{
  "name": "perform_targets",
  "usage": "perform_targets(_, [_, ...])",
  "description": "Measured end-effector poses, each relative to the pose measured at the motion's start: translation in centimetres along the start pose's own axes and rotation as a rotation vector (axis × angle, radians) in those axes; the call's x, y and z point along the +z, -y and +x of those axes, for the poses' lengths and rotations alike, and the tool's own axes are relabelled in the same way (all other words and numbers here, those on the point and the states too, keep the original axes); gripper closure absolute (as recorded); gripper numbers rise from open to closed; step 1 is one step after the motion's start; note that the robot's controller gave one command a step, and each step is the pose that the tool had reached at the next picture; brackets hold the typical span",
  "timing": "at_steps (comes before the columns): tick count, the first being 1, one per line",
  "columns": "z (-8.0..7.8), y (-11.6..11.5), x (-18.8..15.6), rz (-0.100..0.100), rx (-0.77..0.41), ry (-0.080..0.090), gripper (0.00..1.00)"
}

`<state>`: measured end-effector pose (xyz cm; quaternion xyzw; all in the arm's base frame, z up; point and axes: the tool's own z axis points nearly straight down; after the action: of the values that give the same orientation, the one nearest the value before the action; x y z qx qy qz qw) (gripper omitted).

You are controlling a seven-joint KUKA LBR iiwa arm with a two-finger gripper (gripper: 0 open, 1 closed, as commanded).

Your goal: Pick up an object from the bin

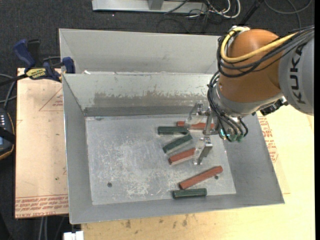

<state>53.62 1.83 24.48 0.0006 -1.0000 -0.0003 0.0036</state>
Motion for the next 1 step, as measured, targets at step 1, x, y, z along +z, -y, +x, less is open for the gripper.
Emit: perform_targets(1, [-0.14, 0.01, -0.42, 0.0, 0.001, 0.008, 0.0])
